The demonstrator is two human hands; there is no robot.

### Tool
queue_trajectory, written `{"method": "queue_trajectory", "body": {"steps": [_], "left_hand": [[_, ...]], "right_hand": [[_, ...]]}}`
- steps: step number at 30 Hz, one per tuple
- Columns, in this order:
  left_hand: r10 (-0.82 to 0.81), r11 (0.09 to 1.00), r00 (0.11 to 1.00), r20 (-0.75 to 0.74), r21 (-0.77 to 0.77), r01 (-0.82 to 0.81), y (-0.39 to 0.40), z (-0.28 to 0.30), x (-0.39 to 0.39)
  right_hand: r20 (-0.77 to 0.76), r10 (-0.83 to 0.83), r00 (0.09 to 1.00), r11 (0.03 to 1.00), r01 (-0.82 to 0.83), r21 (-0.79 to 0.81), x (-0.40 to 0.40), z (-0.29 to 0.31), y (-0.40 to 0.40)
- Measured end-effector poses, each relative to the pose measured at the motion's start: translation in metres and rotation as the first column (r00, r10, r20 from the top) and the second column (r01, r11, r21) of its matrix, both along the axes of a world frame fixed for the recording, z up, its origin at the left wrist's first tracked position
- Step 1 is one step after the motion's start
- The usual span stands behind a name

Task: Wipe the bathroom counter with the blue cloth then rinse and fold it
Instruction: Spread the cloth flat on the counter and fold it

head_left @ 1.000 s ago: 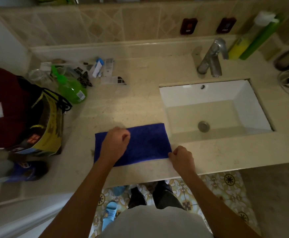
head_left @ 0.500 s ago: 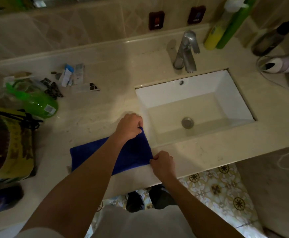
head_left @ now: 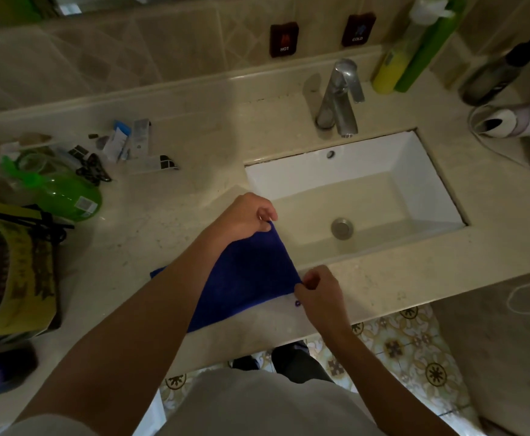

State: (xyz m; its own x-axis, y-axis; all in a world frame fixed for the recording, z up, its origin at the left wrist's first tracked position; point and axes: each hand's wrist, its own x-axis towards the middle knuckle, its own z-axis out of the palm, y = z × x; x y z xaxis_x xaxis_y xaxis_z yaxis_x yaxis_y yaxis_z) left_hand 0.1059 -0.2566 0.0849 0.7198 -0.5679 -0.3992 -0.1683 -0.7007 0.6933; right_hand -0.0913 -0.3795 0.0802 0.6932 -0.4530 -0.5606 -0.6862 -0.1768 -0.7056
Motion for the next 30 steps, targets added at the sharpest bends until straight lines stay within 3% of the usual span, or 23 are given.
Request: {"method": "queue_trajectory", "body": {"steps": [9,16,24,30], "left_hand": [[-0.024,0.997,0.998,0.060,-0.066,0.028,0.096,0.026,0.003],[0.128,0.992,0.991,0.047,0.002,-0.128,0.195,0.015,-0.013],[0.226,0.972,0.967,0.114,0.031,-0.231,0.248,-0.022,-0.040],[0.325,0.945,0.935,0.142,-0.005,-0.328,0.243,-0.033,-0.048]], "right_hand": [[0.096,0.400,0.912,0.912,-0.384,-0.146,0.009,0.029,0.063],[0.134,0.688,0.713,0.725,-0.665,-0.180,0.015,0.010,0.141],[-0.079,0.827,0.556,0.509,-0.801,-0.315,0.016,-0.018,0.204],[-0.154,0.849,0.505,0.438,-0.836,-0.329,0.014,-0.023,0.224]]}}
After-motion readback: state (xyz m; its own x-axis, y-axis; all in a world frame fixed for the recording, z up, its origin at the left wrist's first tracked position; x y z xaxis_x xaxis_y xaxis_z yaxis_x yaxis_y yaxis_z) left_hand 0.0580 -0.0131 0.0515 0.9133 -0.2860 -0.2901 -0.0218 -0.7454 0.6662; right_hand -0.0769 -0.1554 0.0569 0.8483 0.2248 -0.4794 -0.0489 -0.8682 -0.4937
